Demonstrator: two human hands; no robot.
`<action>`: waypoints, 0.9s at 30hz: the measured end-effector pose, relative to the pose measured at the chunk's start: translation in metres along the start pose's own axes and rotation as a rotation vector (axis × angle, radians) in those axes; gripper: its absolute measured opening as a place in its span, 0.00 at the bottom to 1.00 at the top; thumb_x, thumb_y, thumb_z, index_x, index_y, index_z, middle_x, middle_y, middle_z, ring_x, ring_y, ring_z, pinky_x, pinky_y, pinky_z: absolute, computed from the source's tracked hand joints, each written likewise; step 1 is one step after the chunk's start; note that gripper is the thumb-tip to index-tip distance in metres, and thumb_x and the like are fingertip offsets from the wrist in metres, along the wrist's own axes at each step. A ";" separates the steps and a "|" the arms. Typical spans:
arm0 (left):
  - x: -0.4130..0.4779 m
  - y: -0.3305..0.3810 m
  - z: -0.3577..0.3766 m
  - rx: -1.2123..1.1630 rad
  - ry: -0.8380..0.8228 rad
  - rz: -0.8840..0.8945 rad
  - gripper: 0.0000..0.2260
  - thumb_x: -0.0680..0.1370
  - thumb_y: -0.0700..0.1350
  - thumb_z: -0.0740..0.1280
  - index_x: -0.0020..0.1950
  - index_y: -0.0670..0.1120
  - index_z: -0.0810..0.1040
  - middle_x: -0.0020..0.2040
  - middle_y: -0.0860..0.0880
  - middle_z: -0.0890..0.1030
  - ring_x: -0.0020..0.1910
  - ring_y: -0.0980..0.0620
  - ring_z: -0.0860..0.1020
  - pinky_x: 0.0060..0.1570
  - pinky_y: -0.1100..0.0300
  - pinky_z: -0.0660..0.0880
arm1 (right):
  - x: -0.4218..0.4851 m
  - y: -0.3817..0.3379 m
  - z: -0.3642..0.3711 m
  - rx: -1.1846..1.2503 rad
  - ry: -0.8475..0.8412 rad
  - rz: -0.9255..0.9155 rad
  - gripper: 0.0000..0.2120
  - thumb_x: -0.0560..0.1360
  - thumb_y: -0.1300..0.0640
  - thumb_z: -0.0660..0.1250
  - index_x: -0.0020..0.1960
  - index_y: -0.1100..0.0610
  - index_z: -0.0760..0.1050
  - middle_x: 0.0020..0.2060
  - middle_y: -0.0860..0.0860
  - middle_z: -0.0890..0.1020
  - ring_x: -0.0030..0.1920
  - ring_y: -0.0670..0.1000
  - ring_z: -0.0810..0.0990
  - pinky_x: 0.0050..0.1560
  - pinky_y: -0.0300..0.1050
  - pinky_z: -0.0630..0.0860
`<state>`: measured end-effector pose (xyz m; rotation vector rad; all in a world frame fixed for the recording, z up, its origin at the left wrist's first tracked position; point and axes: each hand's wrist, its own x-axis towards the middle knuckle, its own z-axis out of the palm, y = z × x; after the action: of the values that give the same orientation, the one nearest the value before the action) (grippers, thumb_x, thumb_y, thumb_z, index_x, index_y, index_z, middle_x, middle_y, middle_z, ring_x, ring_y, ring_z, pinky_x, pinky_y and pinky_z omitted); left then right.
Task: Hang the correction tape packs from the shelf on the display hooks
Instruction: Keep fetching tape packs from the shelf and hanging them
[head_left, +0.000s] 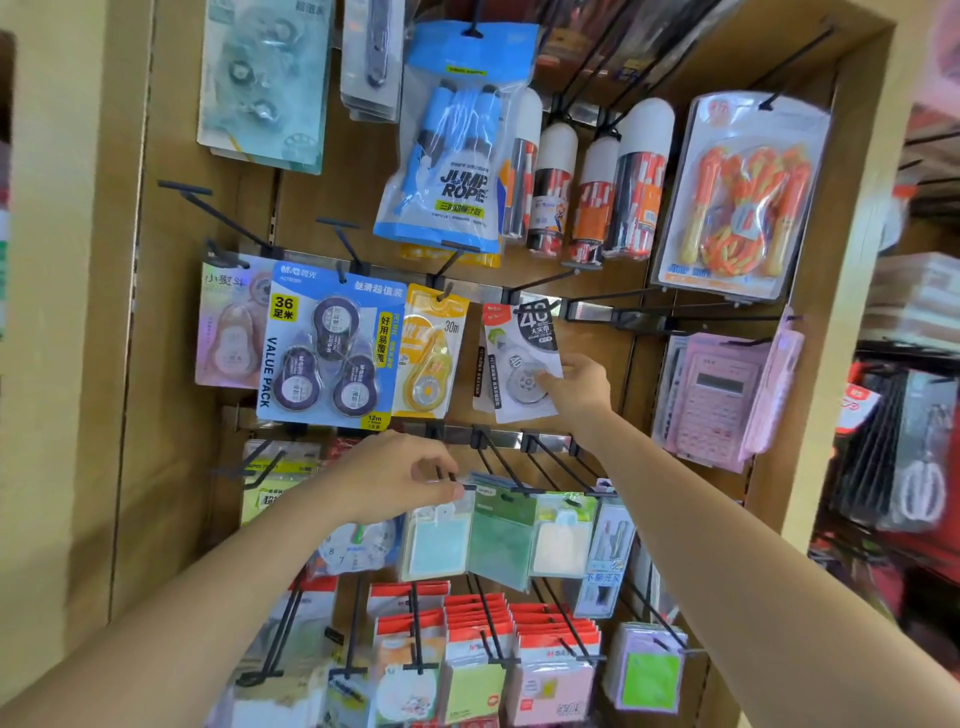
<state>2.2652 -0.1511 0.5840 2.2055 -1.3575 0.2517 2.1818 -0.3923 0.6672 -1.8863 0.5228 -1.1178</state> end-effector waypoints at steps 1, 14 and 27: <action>0.000 0.001 0.000 0.014 0.000 0.001 0.20 0.71 0.73 0.65 0.57 0.65 0.80 0.50 0.61 0.81 0.51 0.61 0.79 0.53 0.52 0.78 | -0.002 0.002 -0.002 -0.069 -0.013 -0.008 0.25 0.76 0.58 0.73 0.70 0.56 0.71 0.62 0.54 0.80 0.52 0.53 0.80 0.46 0.43 0.77; -0.019 0.035 -0.007 0.397 0.104 0.027 0.16 0.77 0.65 0.64 0.62 0.63 0.79 0.51 0.60 0.82 0.51 0.55 0.80 0.42 0.57 0.75 | -0.140 0.027 -0.088 -0.578 -0.282 -0.688 0.20 0.77 0.56 0.67 0.69 0.50 0.72 0.52 0.49 0.82 0.51 0.52 0.79 0.49 0.51 0.78; -0.174 0.074 0.096 0.262 0.246 0.094 0.17 0.73 0.60 0.63 0.54 0.54 0.85 0.51 0.56 0.85 0.50 0.50 0.82 0.45 0.55 0.79 | -0.293 0.140 -0.130 -0.518 -0.436 -0.608 0.19 0.77 0.51 0.64 0.67 0.53 0.74 0.54 0.50 0.83 0.53 0.55 0.80 0.49 0.53 0.79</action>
<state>2.1069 -0.0940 0.4555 2.2294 -1.3534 0.7483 1.9300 -0.3232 0.4342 -2.7704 -0.0355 -0.9309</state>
